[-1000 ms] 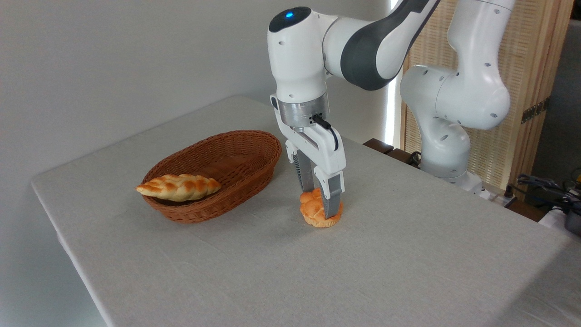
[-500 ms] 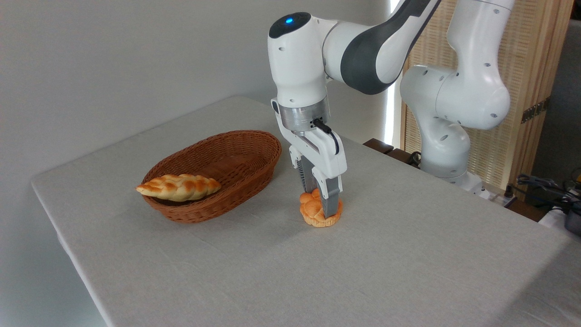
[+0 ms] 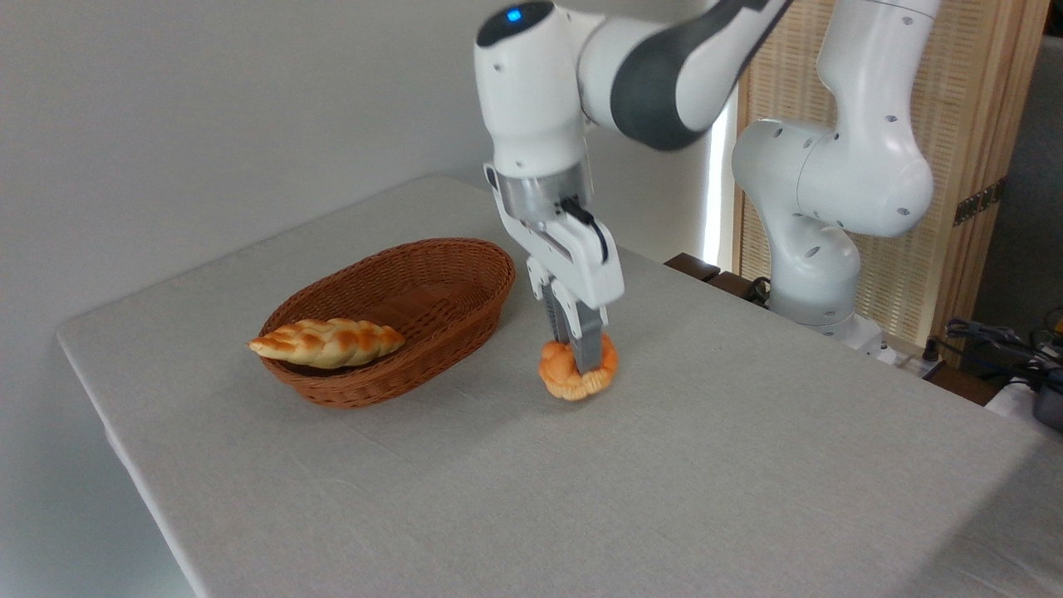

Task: Put bread into the basket
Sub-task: 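Lift the held bun and carry it over the woven basket, then lower the bun into the basket beside the braided roll and release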

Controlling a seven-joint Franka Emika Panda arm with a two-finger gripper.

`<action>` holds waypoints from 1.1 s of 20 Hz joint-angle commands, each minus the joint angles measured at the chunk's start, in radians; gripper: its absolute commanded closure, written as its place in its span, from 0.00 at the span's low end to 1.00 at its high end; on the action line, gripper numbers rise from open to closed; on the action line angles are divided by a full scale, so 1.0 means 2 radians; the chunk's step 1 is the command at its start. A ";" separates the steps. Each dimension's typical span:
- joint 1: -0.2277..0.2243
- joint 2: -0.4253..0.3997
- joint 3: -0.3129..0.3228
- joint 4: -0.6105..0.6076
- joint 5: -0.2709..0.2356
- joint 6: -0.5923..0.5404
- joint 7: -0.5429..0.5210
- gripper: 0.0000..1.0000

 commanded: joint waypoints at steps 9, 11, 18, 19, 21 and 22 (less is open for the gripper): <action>-0.064 0.159 -0.040 0.277 -0.039 -0.123 -0.161 0.58; -0.064 0.170 -0.058 0.275 -0.051 -0.119 -0.170 0.51; -0.064 0.178 -0.129 0.269 -0.048 -0.111 -0.220 0.04; -0.064 0.179 -0.138 0.268 -0.047 -0.108 -0.220 0.00; -0.064 0.185 -0.148 0.266 -0.047 -0.091 -0.220 0.00; -0.064 0.191 -0.152 0.265 -0.047 -0.086 -0.220 0.00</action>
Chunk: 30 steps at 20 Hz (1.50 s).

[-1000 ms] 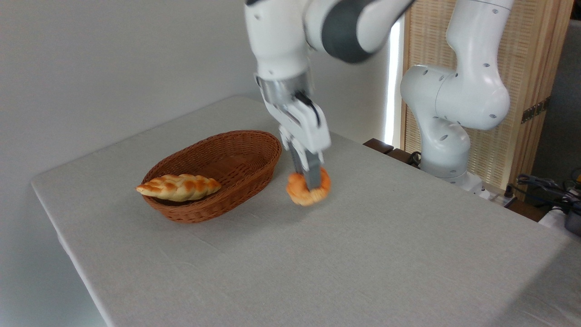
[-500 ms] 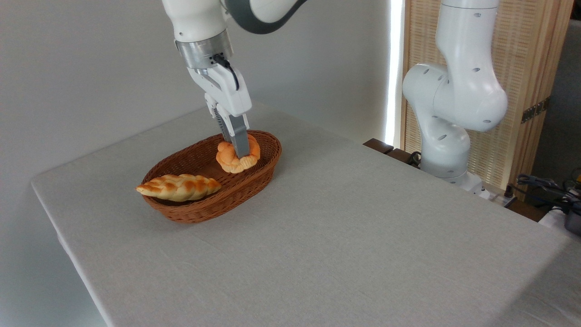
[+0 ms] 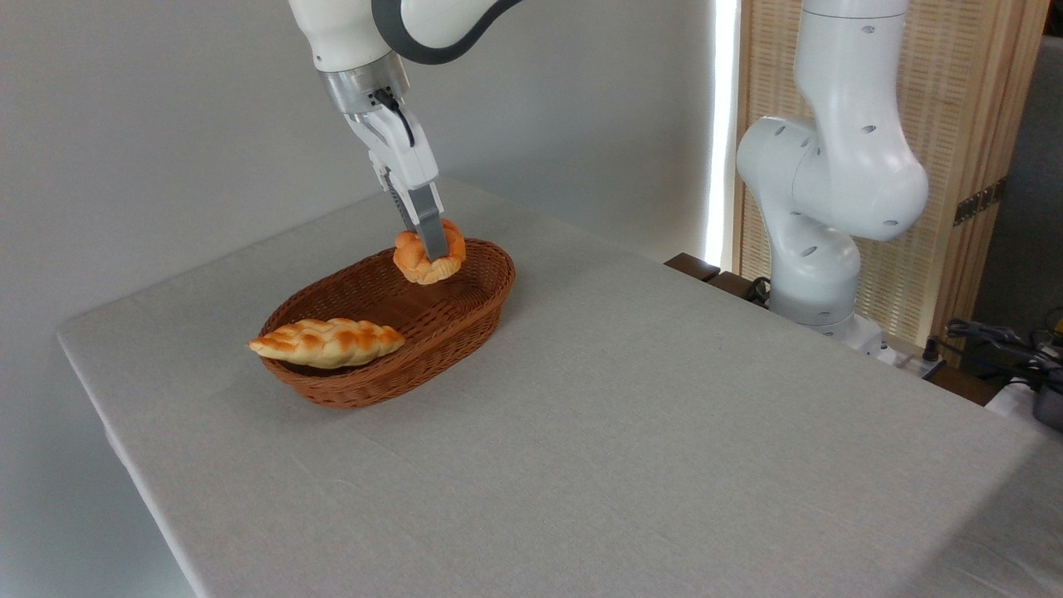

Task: Put bread into the basket
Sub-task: 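Lower the bun into the basket beside the braided roll and release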

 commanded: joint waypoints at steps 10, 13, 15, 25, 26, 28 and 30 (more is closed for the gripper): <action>0.008 0.003 -0.005 0.023 0.008 0.038 0.002 0.00; 0.011 0.002 0.051 0.061 0.032 0.038 0.015 0.00; 0.011 0.003 0.094 0.067 0.042 0.038 0.063 0.00; 0.018 0.033 0.209 0.145 0.044 -0.020 0.081 0.00; 0.026 0.032 0.209 0.149 0.044 -0.029 0.081 0.00; 0.035 0.031 0.209 0.151 0.044 -0.039 0.081 0.00; 0.035 0.031 0.209 0.153 0.043 -0.048 0.083 0.00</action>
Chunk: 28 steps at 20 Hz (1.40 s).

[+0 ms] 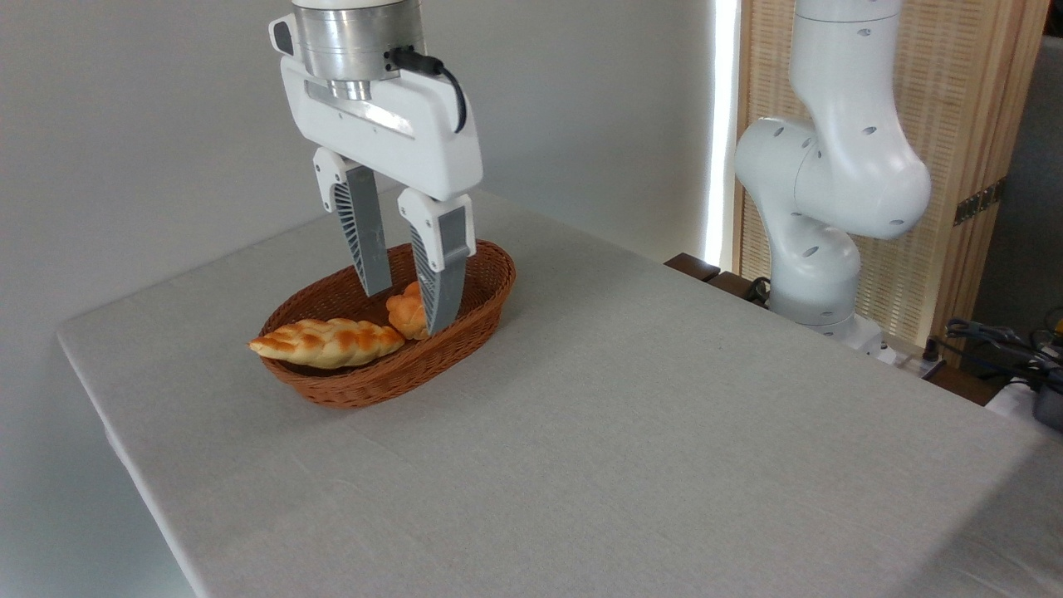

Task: Put bread into the basket

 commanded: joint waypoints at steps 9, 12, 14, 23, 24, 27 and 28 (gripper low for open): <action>0.021 0.021 -0.004 0.051 0.002 -0.071 0.056 0.00; 0.021 0.019 -0.005 0.050 0.005 -0.066 0.055 0.00; 0.021 0.019 -0.005 0.050 0.006 -0.064 0.054 0.00; 0.021 0.020 -0.023 0.046 0.036 -0.043 0.026 0.00; 0.020 0.020 -0.023 0.046 0.035 -0.044 0.028 0.00; 0.020 0.020 -0.023 0.046 0.035 -0.045 0.028 0.00; 0.020 0.020 -0.023 0.046 0.035 -0.045 0.028 0.00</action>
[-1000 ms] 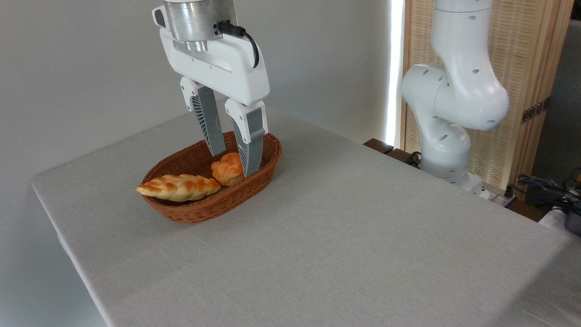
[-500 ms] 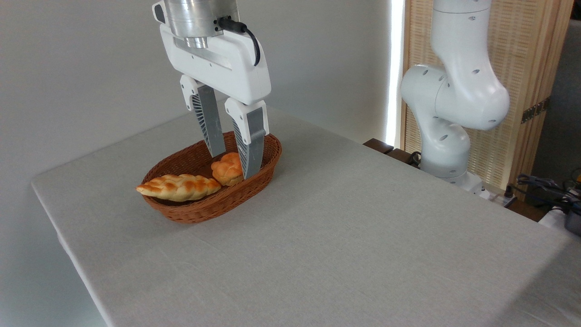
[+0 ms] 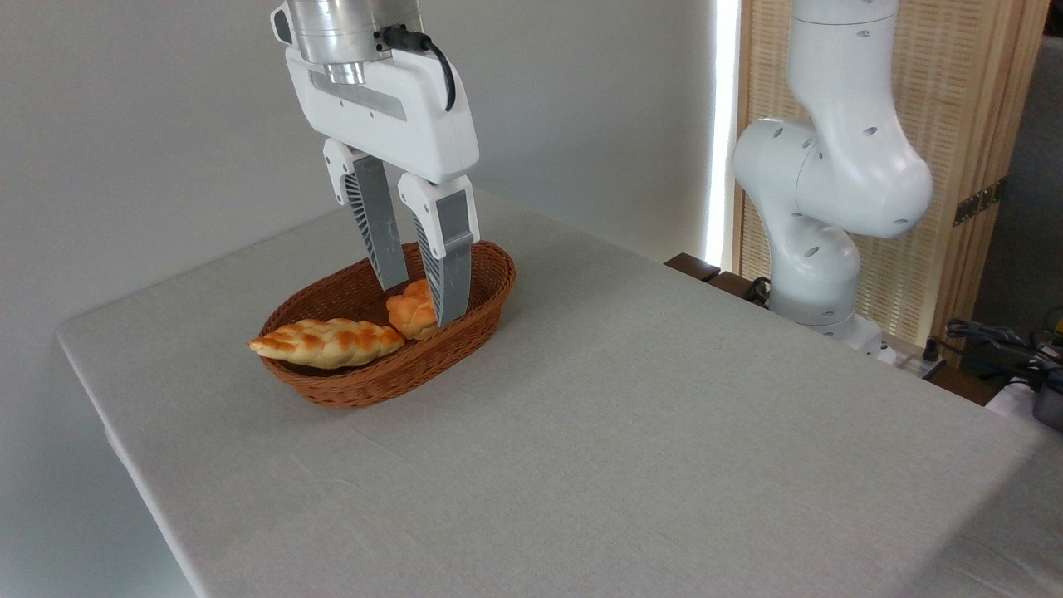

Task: Put bread into the basket

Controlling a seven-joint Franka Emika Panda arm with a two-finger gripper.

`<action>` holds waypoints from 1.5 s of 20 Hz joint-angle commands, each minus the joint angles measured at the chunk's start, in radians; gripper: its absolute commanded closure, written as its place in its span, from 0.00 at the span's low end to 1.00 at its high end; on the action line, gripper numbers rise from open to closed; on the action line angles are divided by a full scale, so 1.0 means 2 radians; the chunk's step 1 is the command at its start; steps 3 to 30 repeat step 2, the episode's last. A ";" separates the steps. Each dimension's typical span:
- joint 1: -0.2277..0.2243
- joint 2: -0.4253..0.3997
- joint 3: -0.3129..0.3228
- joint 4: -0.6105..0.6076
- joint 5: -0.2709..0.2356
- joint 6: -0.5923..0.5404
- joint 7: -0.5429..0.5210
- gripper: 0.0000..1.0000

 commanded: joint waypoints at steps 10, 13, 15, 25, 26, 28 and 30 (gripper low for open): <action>0.001 0.006 -0.001 0.009 0.005 -0.001 -0.005 0.00; 0.001 0.006 -0.001 0.009 0.005 -0.001 -0.005 0.00; 0.001 0.006 -0.001 0.009 0.005 -0.001 -0.005 0.00; 0.001 0.006 -0.001 0.009 0.005 -0.001 -0.005 0.00; 0.001 0.006 -0.001 0.009 0.005 -0.001 -0.005 0.00; 0.001 0.006 -0.001 0.009 0.005 -0.001 -0.005 0.00; 0.001 0.006 -0.001 0.009 0.005 -0.001 -0.005 0.00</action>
